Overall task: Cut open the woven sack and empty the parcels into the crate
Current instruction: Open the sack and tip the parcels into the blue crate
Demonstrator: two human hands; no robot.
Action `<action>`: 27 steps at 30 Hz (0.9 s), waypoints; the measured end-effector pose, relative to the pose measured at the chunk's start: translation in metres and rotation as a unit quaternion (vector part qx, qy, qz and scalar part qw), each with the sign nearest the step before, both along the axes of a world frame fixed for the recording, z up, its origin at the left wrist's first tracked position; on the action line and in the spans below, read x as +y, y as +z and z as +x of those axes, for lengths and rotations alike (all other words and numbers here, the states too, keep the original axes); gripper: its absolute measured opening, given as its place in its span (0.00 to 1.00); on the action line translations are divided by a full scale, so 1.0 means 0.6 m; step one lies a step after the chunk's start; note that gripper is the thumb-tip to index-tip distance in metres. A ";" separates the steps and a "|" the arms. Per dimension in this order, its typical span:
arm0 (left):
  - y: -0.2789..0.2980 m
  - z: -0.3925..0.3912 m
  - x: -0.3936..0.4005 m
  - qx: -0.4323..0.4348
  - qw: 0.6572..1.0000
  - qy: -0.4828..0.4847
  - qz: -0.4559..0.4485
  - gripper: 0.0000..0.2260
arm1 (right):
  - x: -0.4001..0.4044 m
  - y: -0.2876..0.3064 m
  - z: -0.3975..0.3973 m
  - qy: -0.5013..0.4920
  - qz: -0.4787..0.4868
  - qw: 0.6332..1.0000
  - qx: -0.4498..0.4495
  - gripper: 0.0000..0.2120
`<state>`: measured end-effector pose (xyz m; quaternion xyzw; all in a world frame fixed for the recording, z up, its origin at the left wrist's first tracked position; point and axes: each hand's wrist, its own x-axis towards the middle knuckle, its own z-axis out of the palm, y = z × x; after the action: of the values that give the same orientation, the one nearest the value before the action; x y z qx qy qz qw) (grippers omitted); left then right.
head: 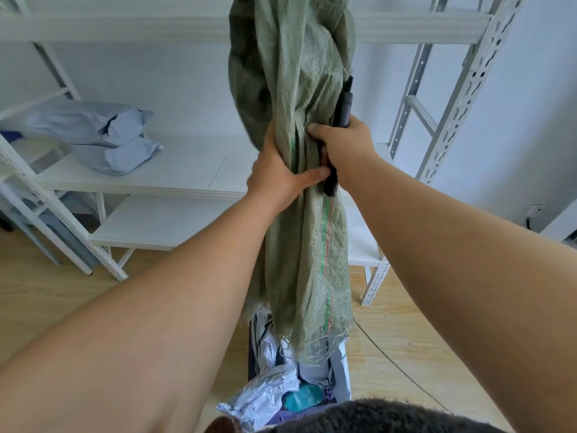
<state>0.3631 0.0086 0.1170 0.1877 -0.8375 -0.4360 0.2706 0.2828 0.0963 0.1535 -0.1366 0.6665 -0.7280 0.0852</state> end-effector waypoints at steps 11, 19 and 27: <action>0.016 -0.037 -0.049 0.153 0.981 0.115 0.017 0.15 | -0.015 0.001 -0.017 0.016 -0.014 0.996 0.081 0.10; 0.008 -0.040 -0.107 0.205 0.958 0.178 0.090 0.22 | -0.020 -0.148 0.004 0.173 0.154 0.973 0.000 0.21; -0.108 0.041 -0.097 0.058 0.970 0.066 0.227 0.41 | -0.063 -0.238 0.026 0.124 0.083 0.979 -0.140 0.11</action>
<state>0.3879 -0.0494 0.0523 0.2731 -0.6855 -0.6061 0.2969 0.2986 0.0587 0.0105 -0.1077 0.6842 -0.6654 0.2785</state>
